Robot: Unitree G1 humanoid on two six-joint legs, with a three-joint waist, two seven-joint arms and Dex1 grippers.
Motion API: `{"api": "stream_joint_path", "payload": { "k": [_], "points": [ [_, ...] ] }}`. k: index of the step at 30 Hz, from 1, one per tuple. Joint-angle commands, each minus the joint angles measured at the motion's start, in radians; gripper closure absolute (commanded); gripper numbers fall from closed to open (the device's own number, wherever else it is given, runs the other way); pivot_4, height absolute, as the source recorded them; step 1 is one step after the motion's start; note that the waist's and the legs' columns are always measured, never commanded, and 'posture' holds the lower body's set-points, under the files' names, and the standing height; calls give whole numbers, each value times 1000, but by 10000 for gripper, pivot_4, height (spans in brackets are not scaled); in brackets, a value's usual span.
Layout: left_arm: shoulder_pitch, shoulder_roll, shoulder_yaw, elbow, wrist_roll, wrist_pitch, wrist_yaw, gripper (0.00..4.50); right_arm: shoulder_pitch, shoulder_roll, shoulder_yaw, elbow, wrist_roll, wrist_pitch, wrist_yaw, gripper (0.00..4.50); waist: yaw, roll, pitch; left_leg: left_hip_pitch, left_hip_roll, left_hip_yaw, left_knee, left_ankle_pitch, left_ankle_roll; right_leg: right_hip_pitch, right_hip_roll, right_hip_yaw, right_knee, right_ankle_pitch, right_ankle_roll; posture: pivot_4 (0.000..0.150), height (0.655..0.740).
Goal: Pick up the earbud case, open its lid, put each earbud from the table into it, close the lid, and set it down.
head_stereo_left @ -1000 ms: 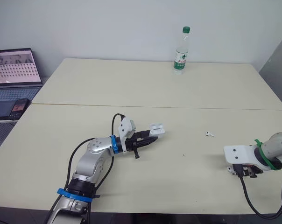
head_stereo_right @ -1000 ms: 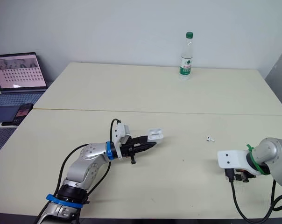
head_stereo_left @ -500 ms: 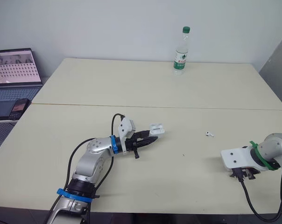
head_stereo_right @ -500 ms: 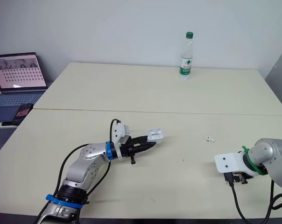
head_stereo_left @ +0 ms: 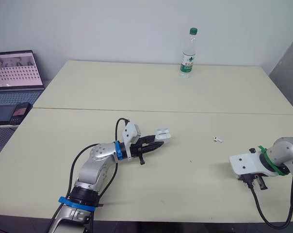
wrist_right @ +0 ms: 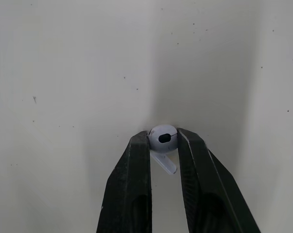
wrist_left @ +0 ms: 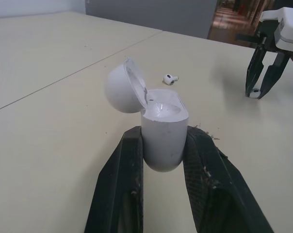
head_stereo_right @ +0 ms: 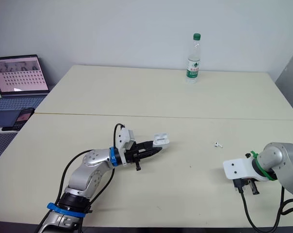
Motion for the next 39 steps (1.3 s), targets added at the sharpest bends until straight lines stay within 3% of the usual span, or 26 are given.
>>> {"api": "stream_joint_path", "payload": {
  "k": [1, 4, 7, 15, 22, 25, 33, 39],
  "points": [
    [-5, 6, 5, -44, -13, -1, -2, 37339, -7, -2, -16, -16, -11, 6, 7, 41086, 0, 0, 0, 0, 0, 0, 0, 0, 0, 0, 0, 0, 0, 0, 0, 1500, 7362],
    [-8, 1, 6, -42, -15, 0, 0, 37339, 0, 8, -42, -26, 6, 32, -15, 41086, 0, 0, 0, 0, 0, 0, 0, 0, 0, 0, 0, 0, 0, 0, 0, 1500, 7362],
    [-17, -19, 3, -44, -23, 8, 13, 37339, -18, 96, -120, -61, 90, 146, -79, 41086, -1, 0, 0, 0, 0, 0, 0, 0, 0, 0, 0, 0, 0, 0, 0, 1500, 7362],
    [-34, -184, -47, -70, 56, -32, 204, 37339, 52, 344, -359, -201, 283, 330, -281, 41086, 7, -1, 0, -1, -1, -2, 0, 0, 0, 1, 0, 1, -1, 0, 0, 1500, 7362],
    [-77, -294, -74, 1, 137, -131, 322, 37339, -4, 684, -572, -331, 532, 591, -554, 41086, 10, 0, 0, 0, 0, -2, 0, 0, 0, 1, 2, 2, 0, 0, 0, 1500, 7362],
    [-92, -327, -82, 42, 164, -178, 360, 37339, -81, 893, -648, -381, 655, 696, -730, 41086, 4, 0, 0, 0, 1, -2, 0, 0, 0, 1, 3, 2, 0, 1, 0, 1500, 7362],
    [-120, -388, -91, 80, 194, -234, 430, 37339, -190, 1302, -727, -432, 882, 807, -1120, 41086, -1, 1, -1, -1, 1, -3, -1, 0, 0, 1, 3, 1, 0, 1, 0, 1500, 7362],
    [-131, -414, -90, 77, 187, -246, 447, 37339, -151, 1356, -679, -423, 937, 775, -1234, 41086, -1, 1, -1, -2, 0, -2, -1, 0, 0, 0, 1, 1, -1, 1, 0, 1500, 7362]
  ]
}}
